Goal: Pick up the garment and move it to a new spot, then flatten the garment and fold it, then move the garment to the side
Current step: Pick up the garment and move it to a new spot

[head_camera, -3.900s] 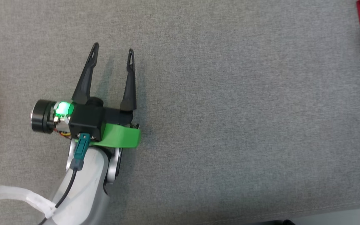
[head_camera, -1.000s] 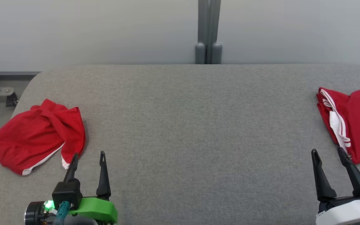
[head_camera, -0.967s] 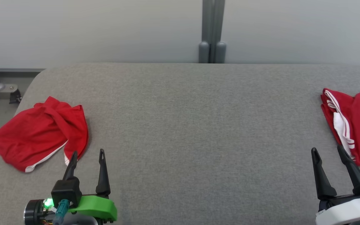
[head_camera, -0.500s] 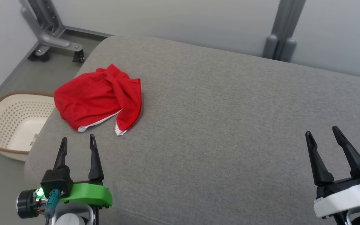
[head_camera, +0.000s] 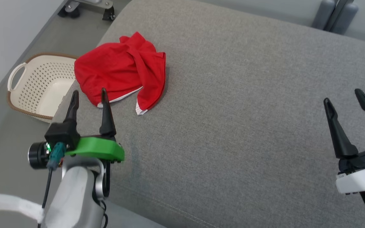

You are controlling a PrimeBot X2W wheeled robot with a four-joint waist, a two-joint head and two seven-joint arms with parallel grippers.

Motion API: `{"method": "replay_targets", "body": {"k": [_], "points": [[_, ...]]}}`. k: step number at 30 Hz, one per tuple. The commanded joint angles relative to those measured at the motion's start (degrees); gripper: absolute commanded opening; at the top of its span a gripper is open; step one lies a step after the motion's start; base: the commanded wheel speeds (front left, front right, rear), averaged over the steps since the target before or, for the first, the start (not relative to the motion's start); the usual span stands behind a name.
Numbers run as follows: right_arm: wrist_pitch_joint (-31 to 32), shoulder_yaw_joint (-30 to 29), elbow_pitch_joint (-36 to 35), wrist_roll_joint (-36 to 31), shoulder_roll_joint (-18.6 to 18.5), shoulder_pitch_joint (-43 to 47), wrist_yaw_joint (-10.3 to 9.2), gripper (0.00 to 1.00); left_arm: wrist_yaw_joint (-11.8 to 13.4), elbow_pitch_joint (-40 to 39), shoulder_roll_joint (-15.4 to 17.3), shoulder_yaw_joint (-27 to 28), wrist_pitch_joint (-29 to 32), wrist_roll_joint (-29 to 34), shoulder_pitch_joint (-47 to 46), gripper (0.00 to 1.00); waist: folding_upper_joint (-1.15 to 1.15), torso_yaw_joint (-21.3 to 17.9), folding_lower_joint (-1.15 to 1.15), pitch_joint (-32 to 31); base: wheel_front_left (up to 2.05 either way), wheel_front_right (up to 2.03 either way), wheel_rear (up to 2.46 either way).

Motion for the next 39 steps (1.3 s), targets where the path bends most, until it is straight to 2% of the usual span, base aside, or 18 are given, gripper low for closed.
{"method": "replay_targets", "body": {"k": [1,8,12,15,16,17,20,22,30,35,39], "points": [[0.49,-0.30,-0.72,0.56,-0.91,-1.17,-0.09,1.00,-0.92,2.79,-0.52,-0.08,0.01,-0.80,-3.50,1.00,0.00,-3.96,0.00,10.74,0.00,0.00,0.00],[0.92,-1.81,-2.36,1.81,-3.34,-3.43,-0.09,1.00,-5.70,24.55,-1.05,-2.39,0.02,-4.72,-17.18,1.00,0.00,-7.91,0.00,17.37,0.00,0.00,0.00],[0.15,-1.82,-1.68,2.17,-3.67,-4.18,-0.09,1.00,-8.20,36.47,-1.01,-4.34,0.28,-8.78,-22.55,1.00,0.00,-9.73,0.00,18.61,0.00,0.00,0.00],[-0.36,-2.11,-1.23,2.33,-3.61,-4.41,-0.09,1.00,-9.36,42.34,-1.03,-5.20,0.51,-11.87,-25.03,1.00,0.00,-10.44,0.00,18.97,0.00,0.00,0.00],[-0.52,-2.22,-0.96,2.31,-3.59,-4.44,-0.09,1.00,-9.65,44.05,-1.12,-5.40,0.54,-12.98,-25.55,0.89,0.00,-10.58,0.00,18.98,0.00,0.00,0.00],[-0.68,-2.29,-0.82,2.26,-3.55,-4.47,-0.09,1.00,-9.59,45.12,-1.25,-5.43,0.62,-13.45,-26.00,0.00,0.00,-10.67,0.00,18.94,0.00,0.00,0.00],[-1.36,-2.20,0.00,2.06,-3.25,-4.44,-0.09,1.00,-9.56,48.15,-1.40,-5.21,0.72,-13.90,-25.99,0.00,0.00,-10.95,0.00,17.89,0.00,0.00,0.00],[-2.18,-1.71,0.65,1.88,-2.80,-4.58,-0.09,1.00,-8.82,46.18,-0.32,-4.05,0.60,-13.25,-25.52,0.00,0.00,-11.19,0.00,16.67,0.00,0.00,0.00],[-5.37,1.45,5.25,1.46,-0.54,-4.14,-0.09,1.00,-4.04,26.49,4.73,3.06,0.04,-6.35,-15.44,0.00,0.00,-13.17,0.00,7.64,0.00,0.00,0.00],[-6.94,3.84,8.20,1.21,1.21,-3.15,-0.09,1.00,-2.32,13.98,6.22,6.23,0.03,-1.97,-6.69,0.00,0.00,-15.45,0.00,1.25,0.00,0.00,0.00],[-7.92,5.34,10.26,0.96,2.49,-1.97,-0.09,1.00,-1.79,6.98,7.18,6.52,0.03,0.55,-0.20,0.00,0.00,-17.75,0.00,-3.12,0.00,0.00,0.00]]}}
